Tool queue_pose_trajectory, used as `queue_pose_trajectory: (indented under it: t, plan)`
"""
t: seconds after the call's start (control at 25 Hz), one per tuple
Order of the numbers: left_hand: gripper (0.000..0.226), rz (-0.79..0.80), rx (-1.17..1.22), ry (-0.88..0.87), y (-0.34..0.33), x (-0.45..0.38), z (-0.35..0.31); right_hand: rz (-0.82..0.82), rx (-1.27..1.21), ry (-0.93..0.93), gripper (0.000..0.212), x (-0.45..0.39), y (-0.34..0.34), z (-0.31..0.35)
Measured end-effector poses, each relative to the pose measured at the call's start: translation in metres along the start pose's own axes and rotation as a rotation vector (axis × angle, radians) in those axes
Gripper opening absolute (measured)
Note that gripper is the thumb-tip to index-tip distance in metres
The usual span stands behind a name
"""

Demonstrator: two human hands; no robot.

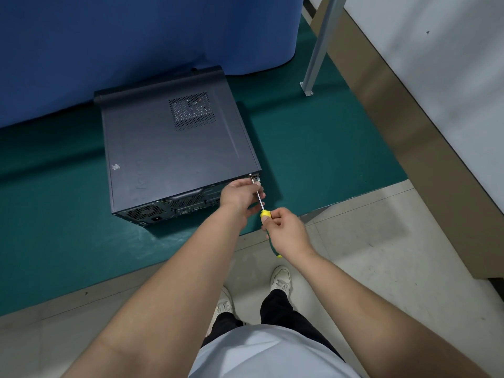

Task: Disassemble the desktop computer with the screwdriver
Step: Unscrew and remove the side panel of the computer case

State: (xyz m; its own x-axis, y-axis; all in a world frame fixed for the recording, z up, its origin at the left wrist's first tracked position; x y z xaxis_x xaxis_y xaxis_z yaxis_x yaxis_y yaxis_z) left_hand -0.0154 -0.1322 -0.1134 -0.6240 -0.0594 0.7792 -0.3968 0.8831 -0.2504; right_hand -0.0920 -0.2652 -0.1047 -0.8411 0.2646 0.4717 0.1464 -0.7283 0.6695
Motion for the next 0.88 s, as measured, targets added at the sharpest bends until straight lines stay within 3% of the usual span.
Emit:
queue_pose_trajectory:
  t: [0.16, 0.4, 0.52, 0.64, 0.72, 0.8, 0.88]
  plan:
    - [0.017, -0.045, -0.336, -0.167, 0.004, 0.001, 0.000, -0.048, 0.131, 0.019, 0.019, 0.001, 0.005, 0.007]
    - [0.019, -0.020, -0.415, -0.219, 0.003, 0.003, -0.006, -0.129, 0.356, -0.006, 0.024, 0.000, 0.010, 0.009]
    - [0.018, 0.014, -0.409, -0.216, 0.002, 0.002, -0.008, 0.022, 0.011, -0.041, 0.028, -0.001, 0.003, -0.004]
    - [0.010, 0.050, -0.377, -0.180, -0.002, 0.004, -0.009, 0.512, -0.630, -0.235, 0.039, 0.016, -0.026, -0.013]
    - [0.007, 0.071, -0.344, -0.157, -0.004, 0.006, -0.009, 0.686, -0.879, -0.298, 0.043, 0.025, -0.031, -0.011]
    - [0.007, 0.106, -0.290, -0.116, -0.004, 0.008, -0.008, 0.703, -0.925, -0.306, 0.038, 0.025, -0.032, -0.008]
    - [0.009, 0.149, -0.213, -0.061, -0.006, 0.009, -0.006, 0.601, -0.875, -0.287, 0.024, 0.020, -0.031, -0.005]
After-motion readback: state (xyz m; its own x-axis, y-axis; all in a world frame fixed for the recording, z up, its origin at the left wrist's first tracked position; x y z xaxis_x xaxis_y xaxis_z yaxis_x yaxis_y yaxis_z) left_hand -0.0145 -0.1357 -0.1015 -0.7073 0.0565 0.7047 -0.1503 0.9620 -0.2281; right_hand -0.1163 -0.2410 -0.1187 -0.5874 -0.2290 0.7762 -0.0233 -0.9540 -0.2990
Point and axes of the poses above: each hand's wrist, its own x-axis away from the middle knuckle, its own y-axis out of the back of the hand, z = x × y, the point moved 8 cm from there along -x, towards the middle knuckle, and after that the axes turned 15 degrees about x, right-handed, at the moved point
